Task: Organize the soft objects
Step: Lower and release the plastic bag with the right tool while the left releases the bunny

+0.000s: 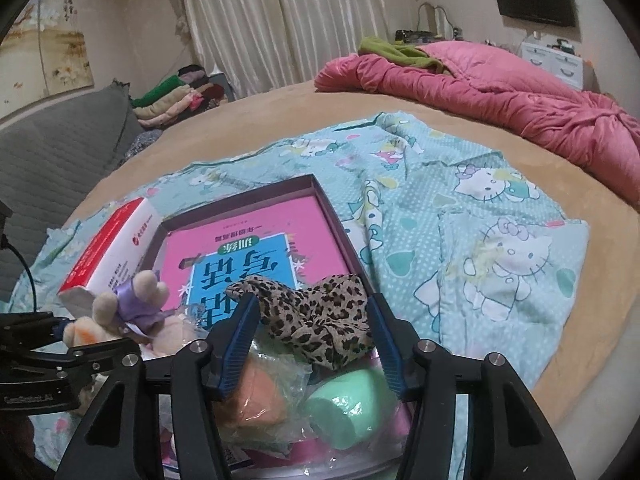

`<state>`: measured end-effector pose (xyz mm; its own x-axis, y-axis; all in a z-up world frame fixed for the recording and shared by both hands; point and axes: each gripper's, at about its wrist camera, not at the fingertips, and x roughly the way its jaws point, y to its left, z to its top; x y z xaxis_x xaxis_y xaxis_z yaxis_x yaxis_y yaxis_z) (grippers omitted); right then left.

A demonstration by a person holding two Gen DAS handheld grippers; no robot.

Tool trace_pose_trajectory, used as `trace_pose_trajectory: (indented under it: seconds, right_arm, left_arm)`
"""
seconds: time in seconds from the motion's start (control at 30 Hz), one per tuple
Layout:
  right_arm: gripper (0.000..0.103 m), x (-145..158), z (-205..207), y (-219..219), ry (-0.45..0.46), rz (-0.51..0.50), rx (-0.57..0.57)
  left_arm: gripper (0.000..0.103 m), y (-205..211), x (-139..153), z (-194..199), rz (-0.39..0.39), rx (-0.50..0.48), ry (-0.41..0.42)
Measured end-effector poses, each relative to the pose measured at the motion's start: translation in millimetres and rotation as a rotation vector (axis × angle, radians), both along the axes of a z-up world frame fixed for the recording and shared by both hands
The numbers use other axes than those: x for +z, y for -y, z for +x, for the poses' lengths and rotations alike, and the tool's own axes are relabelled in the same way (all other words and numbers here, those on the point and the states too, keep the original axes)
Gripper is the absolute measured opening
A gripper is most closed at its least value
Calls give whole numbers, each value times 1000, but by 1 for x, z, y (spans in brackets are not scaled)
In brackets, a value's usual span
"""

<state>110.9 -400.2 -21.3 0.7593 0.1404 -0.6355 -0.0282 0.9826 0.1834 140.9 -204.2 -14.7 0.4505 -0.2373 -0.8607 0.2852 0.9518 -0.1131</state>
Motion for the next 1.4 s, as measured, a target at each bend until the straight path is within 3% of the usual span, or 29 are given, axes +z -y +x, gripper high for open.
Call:
trace_pose_trajectory:
  seconds: [0.43, 1.4]
  right_arm:
    - [75, -4, 11, -3, 21, -95, -44]
    - [81, 1, 8, 10, 60, -93, -107]
  left_arm:
    - [62, -6, 1, -2, -21, 14, -9]
    - [80, -13, 33, -25, -55, 8, 54]
